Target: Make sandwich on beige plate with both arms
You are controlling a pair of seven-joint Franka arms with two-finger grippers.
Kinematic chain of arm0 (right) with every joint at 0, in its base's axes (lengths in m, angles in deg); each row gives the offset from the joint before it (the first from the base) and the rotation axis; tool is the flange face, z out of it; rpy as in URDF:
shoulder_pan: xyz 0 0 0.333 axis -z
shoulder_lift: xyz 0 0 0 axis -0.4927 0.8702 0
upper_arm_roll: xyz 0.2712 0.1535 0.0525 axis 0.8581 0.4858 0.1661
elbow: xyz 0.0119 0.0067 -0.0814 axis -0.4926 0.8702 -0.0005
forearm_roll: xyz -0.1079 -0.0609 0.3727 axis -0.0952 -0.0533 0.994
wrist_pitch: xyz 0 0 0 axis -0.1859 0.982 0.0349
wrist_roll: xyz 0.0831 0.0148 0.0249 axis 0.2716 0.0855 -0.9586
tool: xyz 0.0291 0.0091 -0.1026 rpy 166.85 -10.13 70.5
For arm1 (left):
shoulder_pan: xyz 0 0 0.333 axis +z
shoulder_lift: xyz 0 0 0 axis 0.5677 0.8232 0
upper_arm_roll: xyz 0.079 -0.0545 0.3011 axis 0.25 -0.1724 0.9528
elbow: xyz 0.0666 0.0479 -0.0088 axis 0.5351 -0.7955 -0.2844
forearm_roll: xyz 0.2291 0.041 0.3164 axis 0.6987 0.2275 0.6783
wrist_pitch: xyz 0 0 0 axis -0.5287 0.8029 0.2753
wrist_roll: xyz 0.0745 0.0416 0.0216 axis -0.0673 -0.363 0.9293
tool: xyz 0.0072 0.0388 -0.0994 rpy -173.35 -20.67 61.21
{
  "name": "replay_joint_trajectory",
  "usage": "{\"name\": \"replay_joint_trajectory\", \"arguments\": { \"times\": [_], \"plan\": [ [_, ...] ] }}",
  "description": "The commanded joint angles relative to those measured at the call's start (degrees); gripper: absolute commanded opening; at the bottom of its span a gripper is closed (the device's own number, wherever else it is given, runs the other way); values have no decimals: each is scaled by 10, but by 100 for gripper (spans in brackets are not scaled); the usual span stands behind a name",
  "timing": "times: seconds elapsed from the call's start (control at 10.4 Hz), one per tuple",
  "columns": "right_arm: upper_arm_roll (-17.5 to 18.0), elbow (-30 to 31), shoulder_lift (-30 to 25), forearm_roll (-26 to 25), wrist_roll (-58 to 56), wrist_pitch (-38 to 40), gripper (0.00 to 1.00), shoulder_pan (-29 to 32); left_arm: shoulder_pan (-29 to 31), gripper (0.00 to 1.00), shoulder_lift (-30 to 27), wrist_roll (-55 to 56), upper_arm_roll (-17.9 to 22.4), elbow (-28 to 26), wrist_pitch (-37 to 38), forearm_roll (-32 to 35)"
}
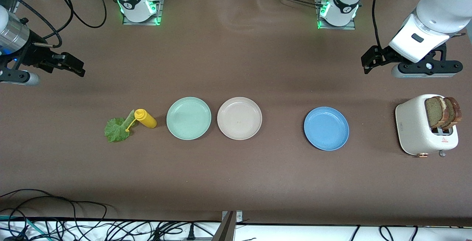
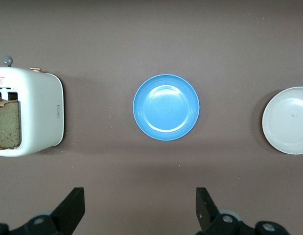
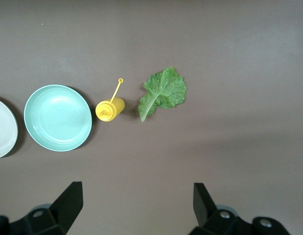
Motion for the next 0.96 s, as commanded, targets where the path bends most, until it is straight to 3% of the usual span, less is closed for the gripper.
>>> {"name": "replay_joint_trajectory", "arguments": {
  "times": [0.0, 0.29, 0.87],
  "plan": [
    [-4, -5, -4, 12, -7, 8, 100, 2, 3, 100, 1, -13, 1, 5, 3, -9],
    [-22, -5, -4, 25, -10, 5, 100, 2, 3, 100, 1, -11, 0, 6, 3, -8],
    [-25, -5, -5, 26, -12, 5, 100, 2, 3, 100, 7, -10, 0, 6, -2, -9]
  ]
}}
